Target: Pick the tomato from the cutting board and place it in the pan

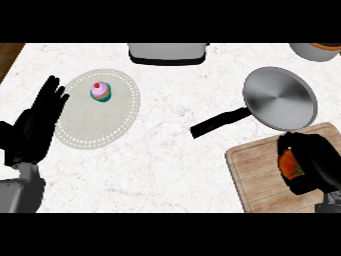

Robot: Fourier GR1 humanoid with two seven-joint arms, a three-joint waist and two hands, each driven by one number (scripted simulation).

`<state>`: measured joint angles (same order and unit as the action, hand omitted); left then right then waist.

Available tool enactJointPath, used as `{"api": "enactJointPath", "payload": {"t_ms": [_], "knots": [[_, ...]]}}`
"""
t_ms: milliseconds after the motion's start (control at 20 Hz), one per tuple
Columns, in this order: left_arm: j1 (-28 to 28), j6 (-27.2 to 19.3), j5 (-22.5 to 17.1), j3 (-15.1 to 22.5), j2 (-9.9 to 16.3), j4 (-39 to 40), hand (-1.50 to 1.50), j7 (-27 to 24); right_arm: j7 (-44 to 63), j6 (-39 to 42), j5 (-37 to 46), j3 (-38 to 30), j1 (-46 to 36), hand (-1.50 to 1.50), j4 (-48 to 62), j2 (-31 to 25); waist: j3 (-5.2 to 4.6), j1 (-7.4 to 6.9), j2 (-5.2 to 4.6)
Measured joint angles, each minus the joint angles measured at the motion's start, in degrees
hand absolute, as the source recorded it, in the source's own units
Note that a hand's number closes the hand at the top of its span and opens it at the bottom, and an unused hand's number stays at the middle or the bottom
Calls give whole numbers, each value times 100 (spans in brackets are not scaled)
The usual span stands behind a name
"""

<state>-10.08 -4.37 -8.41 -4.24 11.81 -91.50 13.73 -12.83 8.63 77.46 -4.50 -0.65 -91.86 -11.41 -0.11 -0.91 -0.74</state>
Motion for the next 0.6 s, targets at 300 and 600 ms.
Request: {"api": "enactJointPath", "payload": {"t_ms": [300, 600], "knots": [[-35, 33, 12, 47, -3, -17, 0, -16, 2270, -60, 406, -945, -742, 150, 141, 690, -37, -148, -86], [-199, 113, 28, 206, -48, -36, 0, 3, 4473, -100, 1440, -1401, -1993, 150, 201, 917, -61, -507, -129]]}}
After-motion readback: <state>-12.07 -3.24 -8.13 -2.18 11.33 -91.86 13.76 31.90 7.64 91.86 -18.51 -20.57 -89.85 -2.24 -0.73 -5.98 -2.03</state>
